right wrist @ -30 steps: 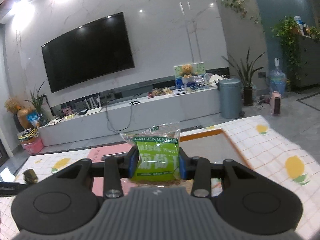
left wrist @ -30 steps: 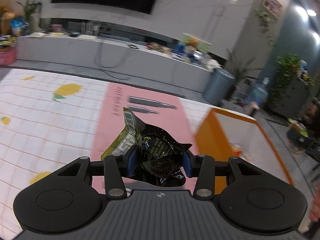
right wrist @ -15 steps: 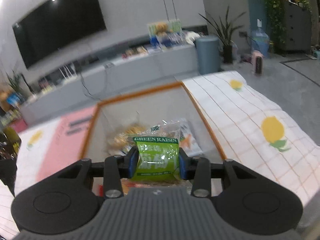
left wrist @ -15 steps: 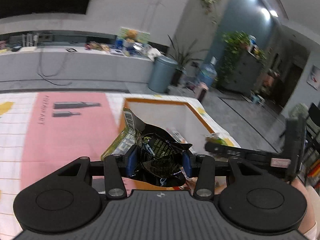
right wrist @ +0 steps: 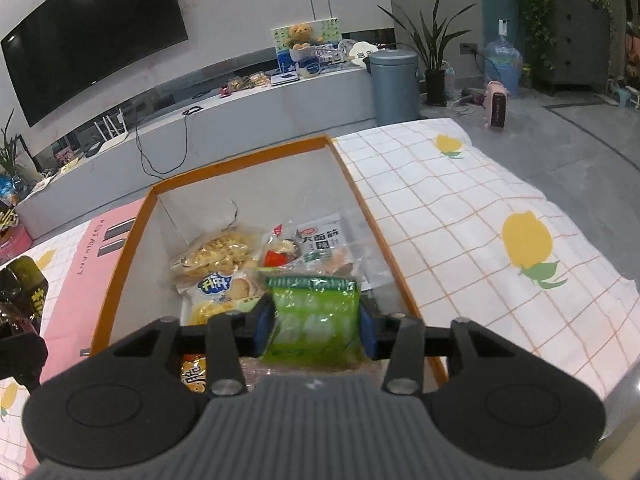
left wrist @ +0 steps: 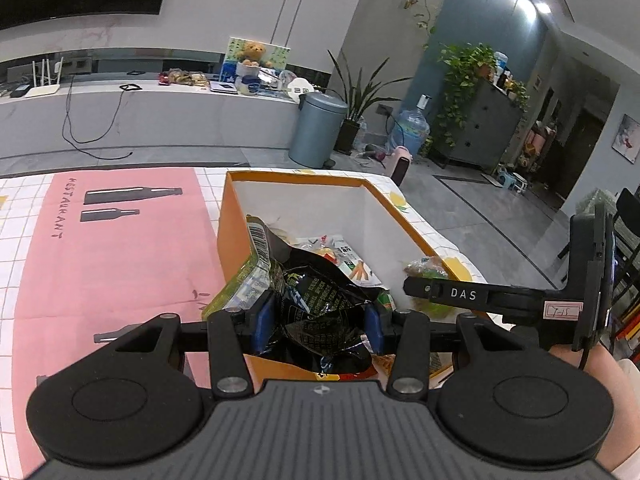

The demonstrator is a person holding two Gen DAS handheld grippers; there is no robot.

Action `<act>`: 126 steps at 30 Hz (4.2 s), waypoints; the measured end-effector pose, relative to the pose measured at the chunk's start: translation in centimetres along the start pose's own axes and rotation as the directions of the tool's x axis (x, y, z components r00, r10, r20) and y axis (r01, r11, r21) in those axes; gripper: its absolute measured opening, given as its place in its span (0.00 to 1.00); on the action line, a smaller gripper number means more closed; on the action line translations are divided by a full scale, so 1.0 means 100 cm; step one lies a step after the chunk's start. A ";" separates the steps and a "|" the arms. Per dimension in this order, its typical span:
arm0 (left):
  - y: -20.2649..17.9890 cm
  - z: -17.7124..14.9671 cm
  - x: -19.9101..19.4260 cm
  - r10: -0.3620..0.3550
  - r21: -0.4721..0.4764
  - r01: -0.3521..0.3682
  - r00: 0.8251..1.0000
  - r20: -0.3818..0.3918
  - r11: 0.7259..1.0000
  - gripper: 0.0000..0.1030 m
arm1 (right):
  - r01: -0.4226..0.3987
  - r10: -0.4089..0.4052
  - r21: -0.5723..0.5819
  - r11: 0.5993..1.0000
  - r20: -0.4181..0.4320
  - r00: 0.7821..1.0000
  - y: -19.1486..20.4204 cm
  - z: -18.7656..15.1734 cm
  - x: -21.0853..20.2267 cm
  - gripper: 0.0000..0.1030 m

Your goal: Organize snacks

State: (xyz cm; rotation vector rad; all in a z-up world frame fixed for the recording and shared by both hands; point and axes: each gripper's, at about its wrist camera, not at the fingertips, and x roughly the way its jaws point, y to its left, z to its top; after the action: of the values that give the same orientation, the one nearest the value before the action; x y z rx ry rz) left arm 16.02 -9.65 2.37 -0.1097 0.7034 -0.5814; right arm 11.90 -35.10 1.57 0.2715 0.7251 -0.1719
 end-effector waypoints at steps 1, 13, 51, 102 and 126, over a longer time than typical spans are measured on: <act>-0.001 -0.001 -0.002 0.005 0.001 -0.005 1.000 0.000 1.000 0.50 | 0.008 -0.008 0.014 1.000 0.019 1.000 0.001 0.000 -0.003 0.85; -0.029 0.012 0.016 0.057 0.015 -0.056 0.998 -0.014 0.998 0.50 | -0.100 0.045 0.267 0.958 0.204 0.978 -0.029 0.008 -0.054 0.88; -0.027 0.064 0.148 0.075 -0.026 -0.077 0.995 -0.072 0.997 0.66 | -0.104 0.040 0.325 0.940 0.198 0.979 -0.052 0.011 -0.068 0.88; -0.077 -0.033 -0.060 0.363 -0.003 -0.368 0.917 -0.168 0.930 0.90 | 0.116 -0.114 -0.005 0.993 -0.225 0.968 0.015 -0.059 -0.105 0.97; -0.099 -0.029 -0.026 0.374 0.039 -0.378 0.890 -0.259 0.925 0.90 | 0.168 -0.207 -0.162 0.973 -0.274 0.939 0.037 -0.053 -0.118 0.97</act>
State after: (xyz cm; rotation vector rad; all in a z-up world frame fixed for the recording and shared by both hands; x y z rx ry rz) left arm 7.96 -16.20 4.50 0.0955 0.9594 -0.2175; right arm 0.79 -29.27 6.39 0.0958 1.0506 -0.2668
